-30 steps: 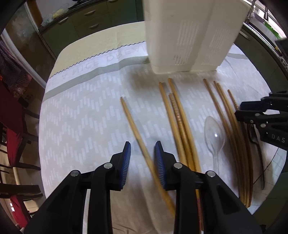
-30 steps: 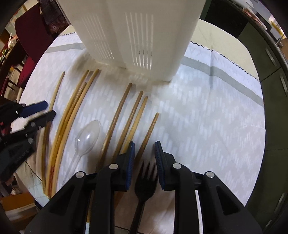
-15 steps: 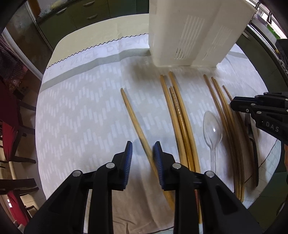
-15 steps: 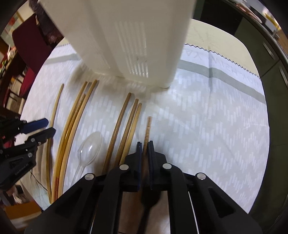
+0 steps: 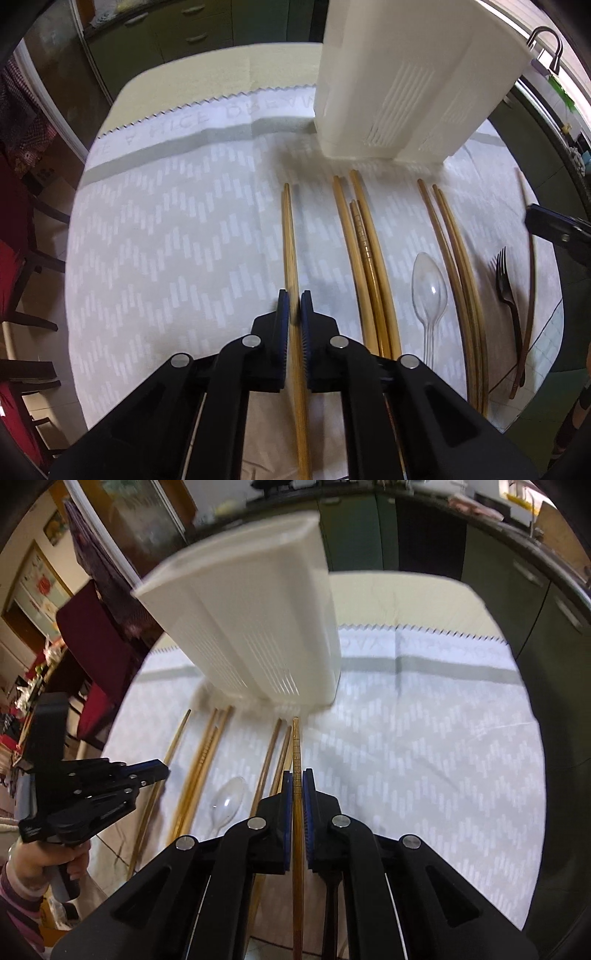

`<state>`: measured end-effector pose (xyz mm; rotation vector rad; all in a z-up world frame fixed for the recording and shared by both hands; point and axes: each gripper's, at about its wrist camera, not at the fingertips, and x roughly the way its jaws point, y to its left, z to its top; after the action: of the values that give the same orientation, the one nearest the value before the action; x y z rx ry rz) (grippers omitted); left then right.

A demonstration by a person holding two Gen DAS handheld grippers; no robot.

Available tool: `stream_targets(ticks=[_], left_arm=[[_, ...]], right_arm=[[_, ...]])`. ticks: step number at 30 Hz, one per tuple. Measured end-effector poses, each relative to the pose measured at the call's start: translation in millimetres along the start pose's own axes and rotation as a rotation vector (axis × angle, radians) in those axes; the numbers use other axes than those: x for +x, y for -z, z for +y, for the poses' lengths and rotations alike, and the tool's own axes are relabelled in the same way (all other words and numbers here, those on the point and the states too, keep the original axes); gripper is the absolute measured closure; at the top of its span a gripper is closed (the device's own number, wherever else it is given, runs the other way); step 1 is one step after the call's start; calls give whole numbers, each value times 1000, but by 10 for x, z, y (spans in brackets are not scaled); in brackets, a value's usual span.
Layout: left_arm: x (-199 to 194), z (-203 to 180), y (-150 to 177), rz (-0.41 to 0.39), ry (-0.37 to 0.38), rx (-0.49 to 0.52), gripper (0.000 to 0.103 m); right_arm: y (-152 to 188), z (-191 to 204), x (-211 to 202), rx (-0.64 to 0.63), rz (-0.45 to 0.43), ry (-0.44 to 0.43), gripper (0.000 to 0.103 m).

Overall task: Organize utensils
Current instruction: 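Lift the chopstick with the left tool into the white holder while the right tool does likewise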

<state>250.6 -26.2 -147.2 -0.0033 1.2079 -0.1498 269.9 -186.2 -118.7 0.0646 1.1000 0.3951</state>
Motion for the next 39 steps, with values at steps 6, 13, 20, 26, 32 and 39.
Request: stream_targets(ticks=[6, 13, 20, 26, 32, 39], left_arm=[[-354, 115, 61, -75, 22, 4, 97], [-825, 103, 166, -161, 51, 18, 97], [-1206, 5, 263, -251, 63, 42, 97], [-1440, -95, 344, -303, 76, 73, 97], [-1527, -143, 346, -318, 82, 83, 97], [-1566, -171, 299, -327, 94, 89, 97]], right_arm=[[135, 11, -524, -13, -101, -37, 97], [289, 88, -901, -50, -178, -52, 97], [444, 150, -1203, -73, -243, -71, 97], [505, 188, -1282, -86, -258, -78, 97], [530, 211, -1332, -95, -268, -90, 97], [523, 232, -1396, -107, -285, -96, 97]])
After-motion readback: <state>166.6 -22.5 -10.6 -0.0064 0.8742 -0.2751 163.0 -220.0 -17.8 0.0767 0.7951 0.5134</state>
